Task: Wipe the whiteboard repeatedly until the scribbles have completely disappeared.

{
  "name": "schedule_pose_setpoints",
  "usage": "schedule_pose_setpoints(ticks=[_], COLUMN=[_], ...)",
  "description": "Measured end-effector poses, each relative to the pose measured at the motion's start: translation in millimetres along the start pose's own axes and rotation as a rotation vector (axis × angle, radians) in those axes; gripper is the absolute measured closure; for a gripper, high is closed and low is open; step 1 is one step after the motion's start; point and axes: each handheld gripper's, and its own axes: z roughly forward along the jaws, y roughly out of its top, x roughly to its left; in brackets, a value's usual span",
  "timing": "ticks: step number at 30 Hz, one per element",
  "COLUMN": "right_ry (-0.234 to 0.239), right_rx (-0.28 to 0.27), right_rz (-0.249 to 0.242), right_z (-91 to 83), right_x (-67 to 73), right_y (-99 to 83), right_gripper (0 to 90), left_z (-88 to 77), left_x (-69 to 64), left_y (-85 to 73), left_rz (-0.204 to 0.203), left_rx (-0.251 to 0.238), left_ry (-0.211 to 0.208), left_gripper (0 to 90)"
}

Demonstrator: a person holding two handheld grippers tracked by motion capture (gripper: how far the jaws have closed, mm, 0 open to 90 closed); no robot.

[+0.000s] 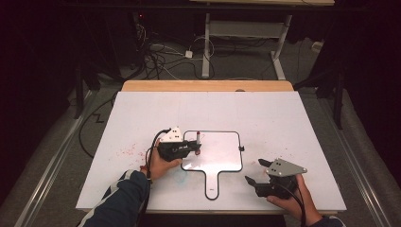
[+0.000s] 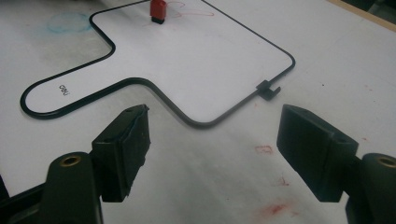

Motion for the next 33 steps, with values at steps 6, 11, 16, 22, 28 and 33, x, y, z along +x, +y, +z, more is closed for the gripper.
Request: schedule_pose_setpoints(ticks=[6, 11, 16, 22, 28, 33], right_ry=[-0.003, 0.001, 0.005, 0.008, 0.02, 0.025], right_rx=[-0.003, 0.002, 0.002, 0.004, 0.01, 0.012], right_rz=[0.0, -0.008, -0.009, -0.006, -0.01, -0.009], right_z=[-1.5, 0.7, 0.5, 1.9, 3.7, 3.7], right_x=[-0.2, 2.3, 1.5, 1.6, 2.2, 1.2], right_y=[0.0, 1.4, 0.6, 0.6, 0.4, -0.4], right_gripper=[26.6, 26.6, 26.6, 26.6, 26.6, 26.6], left_z=[-10.2, -11.4, -19.1, -14.4, -4.8, 0.9], left_x=[-12.3, -3.1, 16.4, 32.0, 45.5, 52.5], left_y=[-7.1, -7.0, -11.3, -9.1, -3.4, 0.1], left_rz=[0.038, 0.048, 0.0, -0.028, -0.05, -0.084], left_rx=[0.005, 0.005, -0.006, -0.019, -0.026, -0.031], left_ry=[-0.023, 0.014, 0.08, 0.121, 0.152, 0.153], left_gripper=[78.6, 78.6, 78.6, 78.6, 78.6, 78.6])
